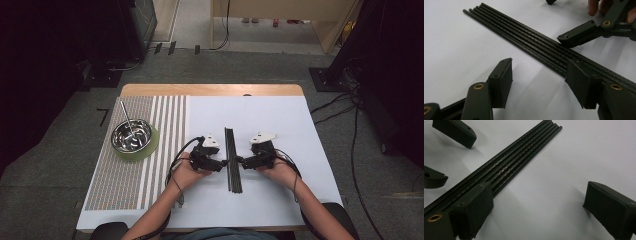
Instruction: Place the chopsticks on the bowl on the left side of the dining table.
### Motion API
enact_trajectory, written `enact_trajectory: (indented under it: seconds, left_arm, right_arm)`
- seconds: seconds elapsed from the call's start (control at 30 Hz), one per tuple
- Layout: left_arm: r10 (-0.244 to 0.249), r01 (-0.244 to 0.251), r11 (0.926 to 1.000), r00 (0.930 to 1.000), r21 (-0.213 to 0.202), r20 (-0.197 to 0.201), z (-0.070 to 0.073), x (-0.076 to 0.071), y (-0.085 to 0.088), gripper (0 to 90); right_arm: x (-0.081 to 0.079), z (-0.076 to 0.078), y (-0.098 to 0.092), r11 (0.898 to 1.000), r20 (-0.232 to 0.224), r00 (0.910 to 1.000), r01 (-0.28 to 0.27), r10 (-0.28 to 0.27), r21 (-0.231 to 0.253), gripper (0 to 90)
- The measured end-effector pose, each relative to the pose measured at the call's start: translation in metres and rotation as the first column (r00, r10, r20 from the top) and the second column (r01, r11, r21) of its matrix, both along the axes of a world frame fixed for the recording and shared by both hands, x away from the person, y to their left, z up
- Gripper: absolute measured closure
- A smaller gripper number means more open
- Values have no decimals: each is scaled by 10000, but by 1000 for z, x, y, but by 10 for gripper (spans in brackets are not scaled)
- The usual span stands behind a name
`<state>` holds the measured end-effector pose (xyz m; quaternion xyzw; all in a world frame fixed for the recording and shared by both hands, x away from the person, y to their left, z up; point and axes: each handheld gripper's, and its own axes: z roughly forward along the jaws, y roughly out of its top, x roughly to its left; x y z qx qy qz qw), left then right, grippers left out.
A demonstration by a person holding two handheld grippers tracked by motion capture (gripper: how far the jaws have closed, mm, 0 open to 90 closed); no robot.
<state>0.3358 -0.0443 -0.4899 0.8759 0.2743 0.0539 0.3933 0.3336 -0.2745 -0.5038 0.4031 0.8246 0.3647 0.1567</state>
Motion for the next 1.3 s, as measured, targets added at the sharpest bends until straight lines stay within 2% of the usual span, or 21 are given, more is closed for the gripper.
enact_trajectory:
  seconds: [0.37,0.9,1.3]
  left_arm:
    - [106,-104,9999,9997,-114,197,-1,-5,-6,389]
    - [143,-147,9999,9986,68,517,-4,-9,-13,401]
    - [140,-148,9998,9987,158,497,-3,-10,-11,451]
  right_arm:
    - [0,0,0,10000,-1,10000,3,-3,0,81]
    - [0,0,0,10000,-1,10000,1,-1,-1,81]
    - [0,0,0,10000,-1,10000,2,-2,1,81]
